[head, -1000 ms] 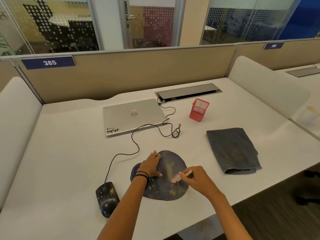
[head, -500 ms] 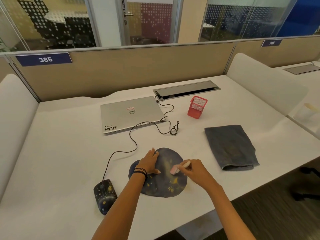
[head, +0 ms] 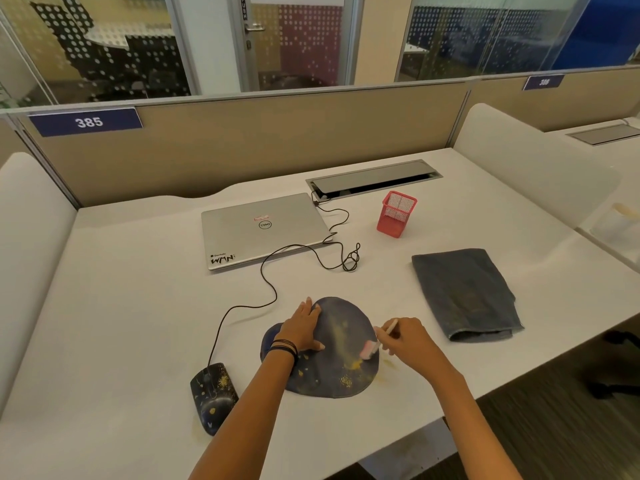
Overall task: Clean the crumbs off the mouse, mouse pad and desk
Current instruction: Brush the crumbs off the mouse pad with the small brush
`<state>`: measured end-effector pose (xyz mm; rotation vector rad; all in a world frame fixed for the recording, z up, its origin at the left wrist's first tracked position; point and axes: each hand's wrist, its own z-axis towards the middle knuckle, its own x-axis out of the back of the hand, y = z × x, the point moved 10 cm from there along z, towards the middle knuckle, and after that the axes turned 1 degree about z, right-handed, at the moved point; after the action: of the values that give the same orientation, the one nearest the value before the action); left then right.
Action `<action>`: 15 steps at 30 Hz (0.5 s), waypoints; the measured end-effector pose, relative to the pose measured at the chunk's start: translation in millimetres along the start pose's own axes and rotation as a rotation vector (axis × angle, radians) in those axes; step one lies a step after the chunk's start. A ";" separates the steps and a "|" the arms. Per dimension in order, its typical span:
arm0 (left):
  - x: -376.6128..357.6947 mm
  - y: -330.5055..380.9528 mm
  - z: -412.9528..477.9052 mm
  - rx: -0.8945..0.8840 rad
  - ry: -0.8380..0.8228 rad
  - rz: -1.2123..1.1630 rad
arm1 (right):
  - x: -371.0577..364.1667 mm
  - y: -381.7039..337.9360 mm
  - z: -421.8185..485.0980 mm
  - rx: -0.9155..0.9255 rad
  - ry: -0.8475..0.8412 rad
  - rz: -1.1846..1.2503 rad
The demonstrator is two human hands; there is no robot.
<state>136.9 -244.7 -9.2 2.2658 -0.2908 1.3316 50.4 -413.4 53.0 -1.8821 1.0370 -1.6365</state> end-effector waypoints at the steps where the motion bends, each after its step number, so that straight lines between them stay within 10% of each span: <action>1: -0.2 0.1 -0.5 0.000 0.001 0.000 | 3.3 1.7 -0.7 0.003 0.006 -0.029; 15: 0.2 -0.1 -0.7 0.005 -0.007 0.016 | 9.5 19.3 -11.8 0.012 -0.004 0.013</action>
<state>136.5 -244.2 -8.8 2.2770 -0.3095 1.3341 34.4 -431.1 47.2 -1.8659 1.0332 -1.6277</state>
